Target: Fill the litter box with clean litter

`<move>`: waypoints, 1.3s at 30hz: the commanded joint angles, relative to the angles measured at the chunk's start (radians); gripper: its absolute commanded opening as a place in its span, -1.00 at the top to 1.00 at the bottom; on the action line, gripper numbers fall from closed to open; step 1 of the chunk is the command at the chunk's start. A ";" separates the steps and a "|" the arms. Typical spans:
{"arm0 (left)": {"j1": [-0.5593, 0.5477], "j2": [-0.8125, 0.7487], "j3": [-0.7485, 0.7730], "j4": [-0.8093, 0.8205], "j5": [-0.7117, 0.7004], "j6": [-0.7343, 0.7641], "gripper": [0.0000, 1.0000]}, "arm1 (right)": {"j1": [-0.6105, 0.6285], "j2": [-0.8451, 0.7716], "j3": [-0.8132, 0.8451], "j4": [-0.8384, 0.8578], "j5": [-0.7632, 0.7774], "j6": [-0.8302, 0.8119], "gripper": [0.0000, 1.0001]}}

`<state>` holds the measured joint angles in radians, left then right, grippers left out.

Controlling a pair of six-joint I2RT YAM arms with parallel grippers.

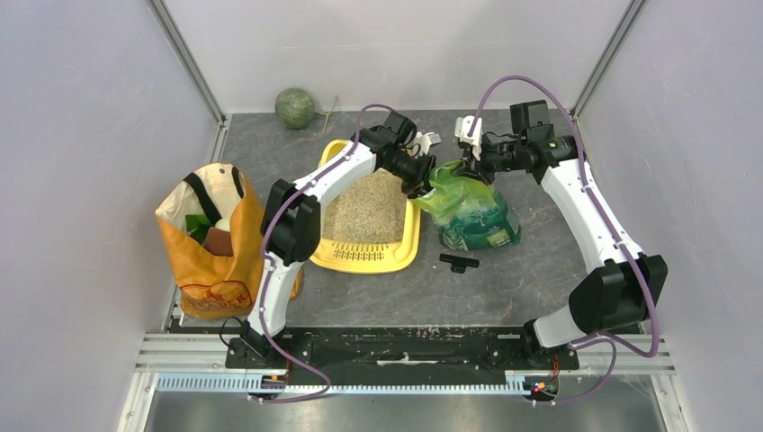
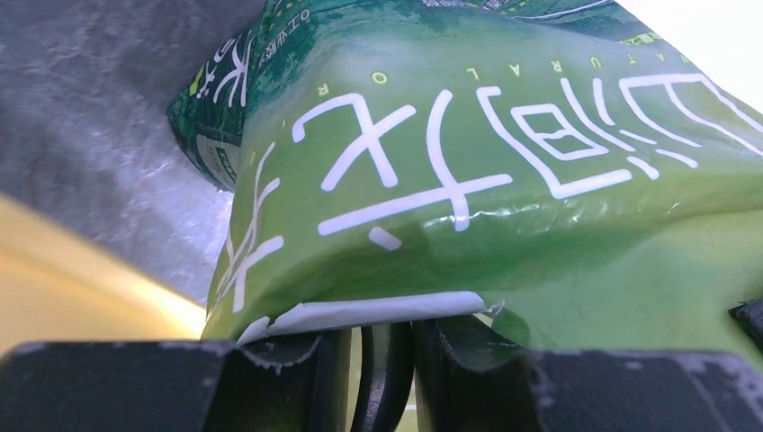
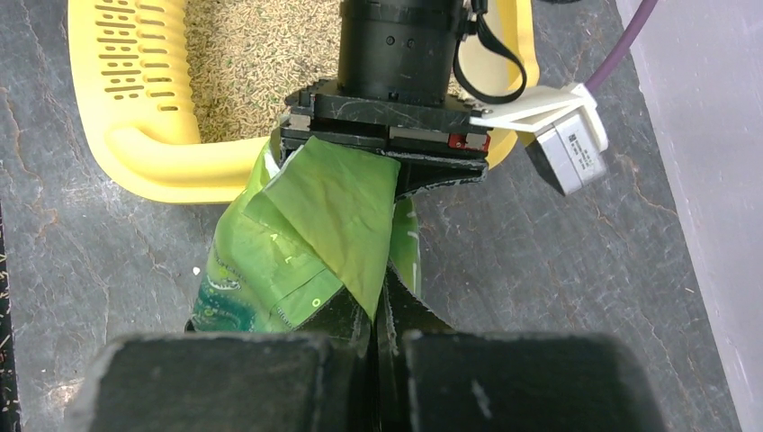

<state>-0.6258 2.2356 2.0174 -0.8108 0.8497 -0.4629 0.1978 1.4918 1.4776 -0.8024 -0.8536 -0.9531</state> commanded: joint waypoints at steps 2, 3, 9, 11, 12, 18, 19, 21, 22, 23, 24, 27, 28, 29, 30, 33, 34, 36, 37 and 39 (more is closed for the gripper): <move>-0.015 -0.068 -0.095 0.242 0.244 -0.176 0.96 | 0.032 -0.022 0.031 0.129 -0.104 -0.005 1.00; -0.011 -0.076 -0.106 0.264 0.252 -0.197 0.97 | 0.031 -0.022 0.032 0.129 -0.104 -0.005 1.00; 0.020 -0.151 -0.217 0.447 0.337 -0.327 0.96 | 0.028 -0.034 0.049 0.112 -0.091 -0.002 1.00; 0.032 -0.183 -0.256 0.514 0.359 -0.376 0.96 | 0.021 -0.042 0.055 0.103 -0.089 -0.003 1.00; 0.038 -0.201 -0.279 0.549 0.364 -0.397 0.96 | 0.018 -0.045 0.058 0.098 -0.088 -0.007 1.00; 0.071 -0.278 -0.355 0.611 0.385 -0.448 0.96 | -0.009 -0.079 0.049 0.071 -0.091 -0.010 1.00; 0.078 -0.292 -0.369 0.615 0.384 -0.452 0.96 | -0.012 -0.085 0.046 0.068 -0.091 -0.010 1.00; 0.099 -0.315 -0.404 0.643 0.386 -0.475 0.96 | -0.022 -0.099 0.042 0.064 -0.091 -0.012 1.00; 0.112 -0.328 -0.423 0.656 0.389 -0.486 0.96 | -0.028 -0.102 0.042 0.059 -0.091 -0.013 1.00; 0.124 -0.340 -0.438 0.675 0.393 -0.501 0.96 | -0.035 -0.108 0.042 0.054 -0.093 -0.017 1.00; 0.133 -0.352 -0.452 0.679 0.396 -0.505 0.96 | -0.041 -0.112 0.040 0.050 -0.093 -0.022 1.00; 0.157 -0.391 -0.485 0.685 0.403 -0.502 0.96 | -0.058 -0.122 0.035 0.048 -0.098 -0.026 1.00; 0.164 -0.401 -0.492 0.685 0.405 -0.501 0.96 | -0.060 -0.125 0.036 0.048 -0.098 -0.027 1.00; 0.170 -0.410 -0.501 0.685 0.407 -0.500 0.96 | -0.061 -0.126 0.039 0.048 -0.099 -0.027 1.00; 0.178 -0.419 -0.512 0.685 0.409 -0.499 0.96 | -0.062 -0.126 0.042 0.049 -0.100 -0.026 1.00; 0.207 -0.452 -0.560 0.688 0.405 -0.496 0.96 | -0.061 -0.123 0.058 0.052 -0.104 -0.018 1.00; 0.217 -0.463 -0.576 0.688 0.405 -0.496 0.96 | -0.061 -0.122 0.062 0.052 -0.103 -0.019 1.00; 0.235 -0.484 -0.606 0.689 0.407 -0.493 0.96 | -0.062 -0.122 0.065 0.052 -0.104 -0.019 1.00; 0.243 -0.493 -0.619 0.690 0.408 -0.491 0.96 | -0.061 -0.122 0.066 0.054 -0.106 -0.019 1.00; 0.260 -0.507 -0.637 0.688 0.412 -0.489 0.96 | -0.062 -0.121 0.066 0.053 -0.109 -0.019 1.00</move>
<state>-0.3958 1.8229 1.4025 -0.1715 1.1488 -0.9184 0.1455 1.4200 1.4799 -0.8387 -0.9310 -0.9558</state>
